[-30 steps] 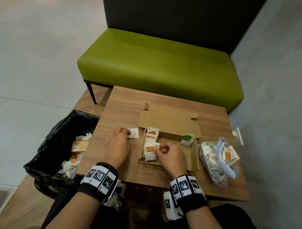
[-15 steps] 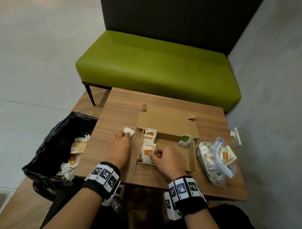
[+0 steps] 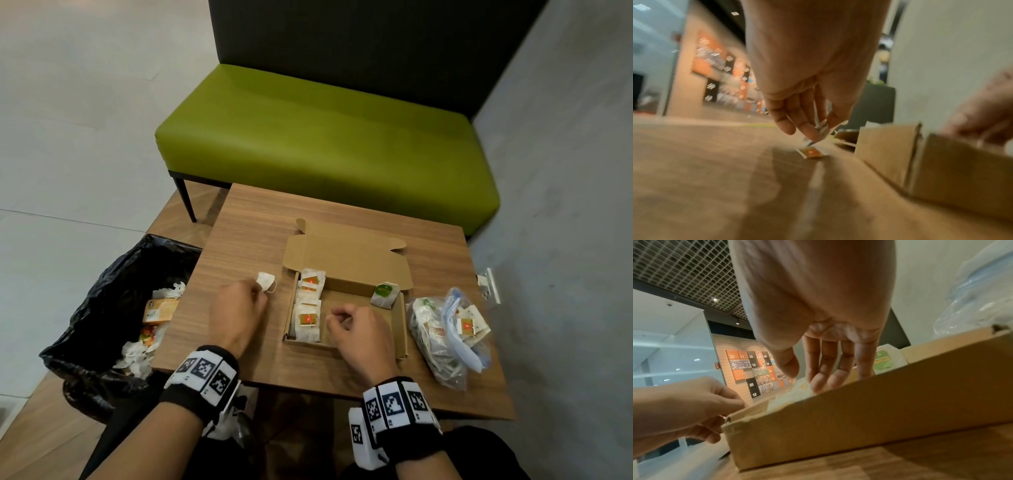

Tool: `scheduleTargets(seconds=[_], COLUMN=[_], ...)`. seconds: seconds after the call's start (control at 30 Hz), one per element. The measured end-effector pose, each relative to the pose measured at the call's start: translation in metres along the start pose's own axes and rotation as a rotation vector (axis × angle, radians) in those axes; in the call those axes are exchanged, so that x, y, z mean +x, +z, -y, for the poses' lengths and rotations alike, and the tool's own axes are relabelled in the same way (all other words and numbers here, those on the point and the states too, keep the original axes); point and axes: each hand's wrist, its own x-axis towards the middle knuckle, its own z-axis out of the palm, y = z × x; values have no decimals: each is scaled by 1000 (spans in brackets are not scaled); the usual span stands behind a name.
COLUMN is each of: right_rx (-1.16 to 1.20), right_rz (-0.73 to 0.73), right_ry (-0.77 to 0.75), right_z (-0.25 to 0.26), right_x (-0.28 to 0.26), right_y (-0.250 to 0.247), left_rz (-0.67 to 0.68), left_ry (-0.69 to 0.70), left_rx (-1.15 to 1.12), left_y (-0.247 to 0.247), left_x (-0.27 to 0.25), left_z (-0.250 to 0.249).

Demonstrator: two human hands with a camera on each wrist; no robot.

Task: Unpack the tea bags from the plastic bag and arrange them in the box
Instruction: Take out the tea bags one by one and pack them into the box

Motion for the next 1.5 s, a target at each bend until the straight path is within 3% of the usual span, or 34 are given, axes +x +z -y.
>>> scheduleTargets(seconds=[0.1,0.2,0.33,0.57,0.8,1.0,1.27,1.37,1.5], right_rx=[152,374,633,654,725,702,714,549,685], right_rz=[-105,-91,0,6,-78,189,252,207,139], right_ry=[-59,-147,-206,-206,-62,-3,39,8,-8], right_z=[2,12,31,36,27,21,6,0,0], right_x=[-5,-12,-19,-28,-34,-39,-43,-41,-39], right_y=[-6,-10,-14,-17,-24,-29,-22,-21,-24], left_rz=[6,104,263,373,250,184,180,199,243], left_ry=[-140,-259,-195,-127,-199,-304,-288,-274,-238], left_rx=[-529,-1046,-1327,-1277,-1214,-1283,-1216,-1182,-1203], left_y=[-17,-29,-39,-31,-25,-30,-31,-32,-37], left_x=[-11,-21,-37,-53,-54,-47,-44,-46,-50], left_z=[-10,-20,-39,-54,-59,-65,-70,-72,-77])
